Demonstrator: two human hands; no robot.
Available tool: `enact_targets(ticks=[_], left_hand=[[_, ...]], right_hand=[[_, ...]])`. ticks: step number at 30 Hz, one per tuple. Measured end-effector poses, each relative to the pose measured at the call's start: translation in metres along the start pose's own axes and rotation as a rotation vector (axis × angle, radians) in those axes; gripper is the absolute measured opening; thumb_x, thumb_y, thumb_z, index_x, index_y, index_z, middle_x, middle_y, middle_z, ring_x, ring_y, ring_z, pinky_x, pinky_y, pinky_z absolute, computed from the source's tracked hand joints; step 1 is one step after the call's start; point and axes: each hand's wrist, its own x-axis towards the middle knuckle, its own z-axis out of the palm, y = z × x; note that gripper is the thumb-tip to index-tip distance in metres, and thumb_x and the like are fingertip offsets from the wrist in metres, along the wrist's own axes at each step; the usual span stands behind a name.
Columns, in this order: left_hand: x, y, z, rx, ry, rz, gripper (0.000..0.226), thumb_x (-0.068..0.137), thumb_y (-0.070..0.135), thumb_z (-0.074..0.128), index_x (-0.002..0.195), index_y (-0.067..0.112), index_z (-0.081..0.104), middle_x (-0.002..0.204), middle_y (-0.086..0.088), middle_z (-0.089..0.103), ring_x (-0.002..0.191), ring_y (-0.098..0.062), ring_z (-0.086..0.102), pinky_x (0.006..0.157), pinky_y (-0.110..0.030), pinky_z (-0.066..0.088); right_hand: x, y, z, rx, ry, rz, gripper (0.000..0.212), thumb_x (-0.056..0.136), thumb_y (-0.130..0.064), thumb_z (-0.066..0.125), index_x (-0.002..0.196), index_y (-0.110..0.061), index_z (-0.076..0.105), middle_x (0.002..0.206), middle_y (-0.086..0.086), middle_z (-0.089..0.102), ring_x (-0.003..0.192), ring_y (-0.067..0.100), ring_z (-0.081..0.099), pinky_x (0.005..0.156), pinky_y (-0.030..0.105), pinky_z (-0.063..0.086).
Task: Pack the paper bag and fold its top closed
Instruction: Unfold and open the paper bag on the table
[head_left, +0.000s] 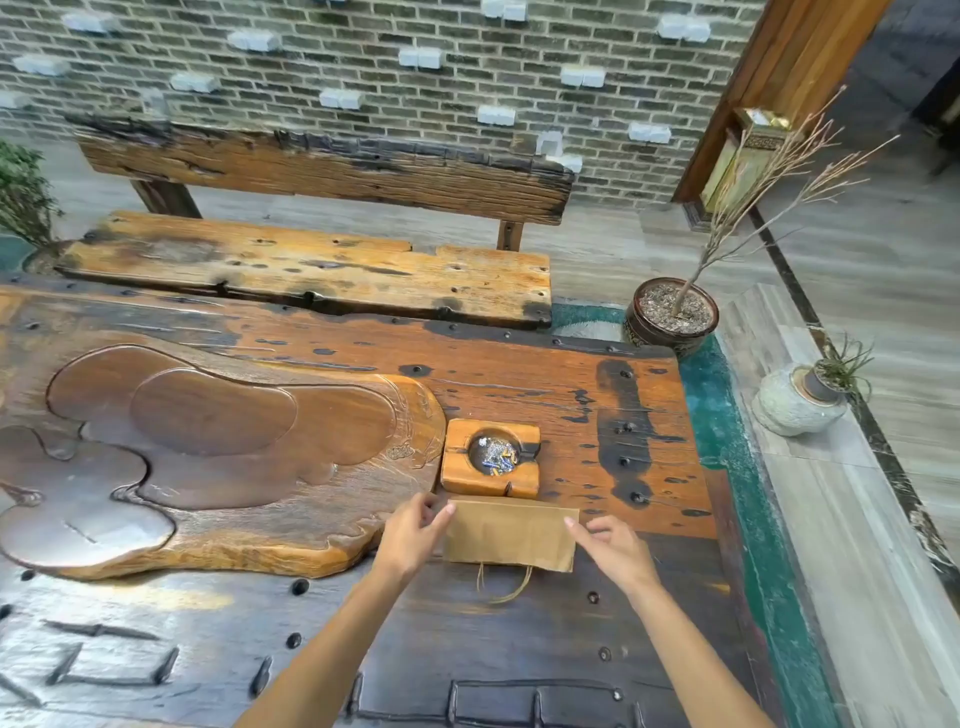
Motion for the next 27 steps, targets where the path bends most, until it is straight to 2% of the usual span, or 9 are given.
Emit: enact_targets(ticks=[5, 7, 9, 12, 15, 17, 20, 24, 27], left_hand=[[0.019, 0.004, 0.012, -0.13, -0.098, -0.199, 0.055, 0.09, 0.059, 0.053, 0.121, 0.013, 0.059, 0.112, -0.009, 0.07, 0.104, -0.022, 0.063, 0.082, -0.031, 0.045], [0.024, 0.005, 0.018, -0.155, -0.087, -0.22, 0.054, 0.091, 0.058, 0.052, 0.12, 0.013, 0.061, 0.113, -0.008, 0.07, 0.105, -0.022, 0.063, 0.082, -0.03, 0.045], [0.025, 0.006, 0.021, -0.132, -0.054, -0.203, 0.049, 0.092, 0.055, 0.051, 0.115, 0.014, 0.063, 0.108, -0.008, 0.071, 0.102, -0.022, 0.064, 0.08, -0.033, 0.046], [0.026, 0.003, 0.026, -0.104, -0.037, -0.19, 0.04, 0.094, 0.049, 0.053, 0.108, 0.014, 0.065, 0.1, -0.009, 0.071, 0.094, -0.023, 0.064, 0.077, -0.035, 0.048], [0.025, 0.002, 0.029, -0.125, -0.033, -0.209, 0.032, 0.095, 0.047, 0.053, 0.103, 0.017, 0.062, 0.098, -0.008, 0.068, 0.093, -0.022, 0.062, 0.076, -0.034, 0.046], [0.024, 0.0, 0.029, -0.14, -0.027, -0.203, 0.026, 0.094, 0.047, 0.054, 0.098, 0.021, 0.059, 0.096, -0.005, 0.067, 0.093, -0.022, 0.061, 0.078, -0.036, 0.048], [0.02, -0.001, 0.028, -0.153, -0.013, -0.179, 0.024, 0.094, 0.044, 0.057, 0.095, 0.021, 0.06, 0.089, -0.003, 0.066, 0.09, -0.022, 0.062, 0.078, -0.038, 0.05], [0.009, 0.003, 0.028, -0.142, 0.034, -0.098, 0.013, 0.094, 0.033, 0.06, 0.094, 0.022, 0.065, 0.087, -0.009, 0.07, 0.086, -0.022, 0.063, 0.067, -0.024, 0.043], [-0.001, 0.004, 0.03, -0.166, 0.067, -0.105, 0.012, 0.093, 0.029, 0.062, 0.092, 0.02, 0.069, 0.079, -0.003, 0.067, 0.079, -0.018, 0.061, 0.066, -0.028, 0.04]], right_hand=[[0.027, -0.009, 0.007, 0.078, -0.054, 0.078, 0.064, 0.081, -0.062, 0.062, 0.115, -0.008, 0.061, 0.122, 0.011, 0.064, 0.113, 0.024, 0.057, 0.098, 0.035, 0.042], [0.036, -0.007, 0.011, 0.122, -0.067, 0.084, 0.067, 0.08, -0.065, 0.06, 0.099, -0.002, 0.062, 0.103, 0.018, 0.065, 0.1, 0.027, 0.061, 0.095, 0.038, 0.045], [0.04, -0.004, 0.014, 0.165, -0.059, 0.09, 0.06, 0.078, -0.069, 0.056, 0.079, -0.01, 0.051, 0.081, 0.01, 0.055, 0.077, 0.022, 0.055, 0.079, 0.035, 0.046], [0.044, -0.001, 0.018, 0.148, -0.035, 0.097, 0.054, 0.08, -0.066, 0.058, 0.069, -0.015, 0.042, 0.073, 0.005, 0.05, 0.069, 0.02, 0.054, 0.07, 0.033, 0.046], [0.048, 0.003, 0.024, 0.23, -0.073, 0.146, 0.054, 0.083, -0.057, 0.062, 0.086, -0.004, 0.057, 0.092, 0.007, 0.069, 0.091, 0.024, 0.067, 0.068, 0.034, 0.058], [0.052, 0.007, 0.026, 0.266, -0.093, 0.155, 0.051, 0.082, -0.057, 0.064, 0.095, -0.008, 0.06, 0.101, 0.009, 0.071, 0.097, 0.025, 0.068, 0.073, 0.037, 0.061], [0.047, 0.009, 0.028, 0.264, -0.104, 0.154, 0.05, 0.082, -0.058, 0.063, 0.096, -0.01, 0.06, 0.097, 0.005, 0.07, 0.093, 0.021, 0.067, 0.076, 0.037, 0.06], [0.03, 0.007, 0.027, 0.236, -0.077, 0.099, 0.047, 0.091, -0.051, 0.055, 0.092, -0.005, 0.063, 0.083, 0.002, 0.062, 0.082, 0.017, 0.058, 0.076, 0.034, 0.047], [0.015, 0.008, 0.028, 0.242, -0.091, 0.066, 0.036, 0.094, -0.042, 0.056, 0.072, -0.013, 0.053, 0.073, -0.001, 0.057, 0.071, 0.012, 0.053, 0.065, 0.03, 0.04]])
